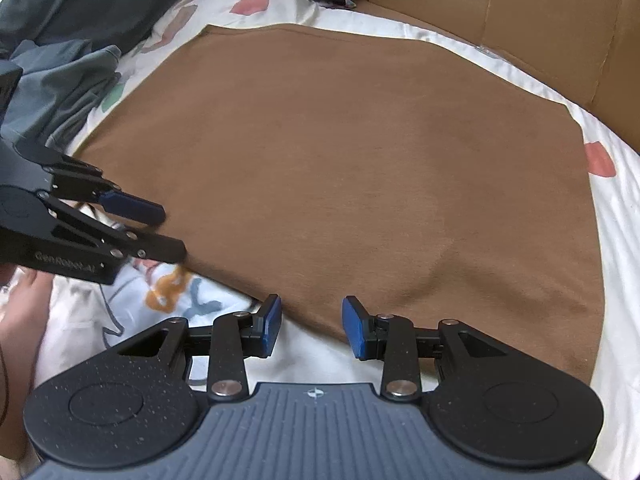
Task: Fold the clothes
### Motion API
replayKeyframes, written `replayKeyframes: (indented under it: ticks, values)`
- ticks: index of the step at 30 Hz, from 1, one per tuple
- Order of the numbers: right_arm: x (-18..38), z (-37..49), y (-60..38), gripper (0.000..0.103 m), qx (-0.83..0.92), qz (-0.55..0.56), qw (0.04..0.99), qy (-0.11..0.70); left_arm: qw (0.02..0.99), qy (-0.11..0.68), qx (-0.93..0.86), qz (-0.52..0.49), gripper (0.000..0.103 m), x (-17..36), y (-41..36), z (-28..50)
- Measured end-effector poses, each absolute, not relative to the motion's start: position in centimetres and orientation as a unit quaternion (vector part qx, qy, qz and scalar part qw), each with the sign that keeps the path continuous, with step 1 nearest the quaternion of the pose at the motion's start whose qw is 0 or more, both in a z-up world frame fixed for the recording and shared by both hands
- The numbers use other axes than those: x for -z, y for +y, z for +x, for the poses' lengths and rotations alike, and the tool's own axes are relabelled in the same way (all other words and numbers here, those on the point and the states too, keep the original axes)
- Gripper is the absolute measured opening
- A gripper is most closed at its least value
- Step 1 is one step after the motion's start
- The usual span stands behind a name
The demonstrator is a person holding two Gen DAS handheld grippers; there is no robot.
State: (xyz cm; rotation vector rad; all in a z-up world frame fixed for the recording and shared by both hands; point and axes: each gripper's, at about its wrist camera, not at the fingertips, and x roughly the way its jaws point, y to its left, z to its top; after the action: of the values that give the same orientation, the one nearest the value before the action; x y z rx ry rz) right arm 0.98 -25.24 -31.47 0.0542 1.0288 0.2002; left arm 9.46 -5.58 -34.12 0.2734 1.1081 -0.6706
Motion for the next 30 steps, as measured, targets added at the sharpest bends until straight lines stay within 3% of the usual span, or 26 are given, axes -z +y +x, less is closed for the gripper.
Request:
replayKeyframes:
  ticks: [4,19,30]
  values:
    - [30.4,1.2,-25.1,0.041,-0.103,0.035,0.878,0.467,0.813,0.477,0.313,0.12,0.041,32.7,-5.5,9.3]
    - [32.6,1.0,-24.6,0.04,-0.1,0.045,0.865,0.49,0.795,0.503,0.32,0.112,0.041,33.7,-5.5,9.1]
    - [31.6,1.1,-24.5,0.041,-0.111,0.043,0.87,0.479,0.811,0.488,0.312,0.083,0.031,33.2,-5.4,9.1]
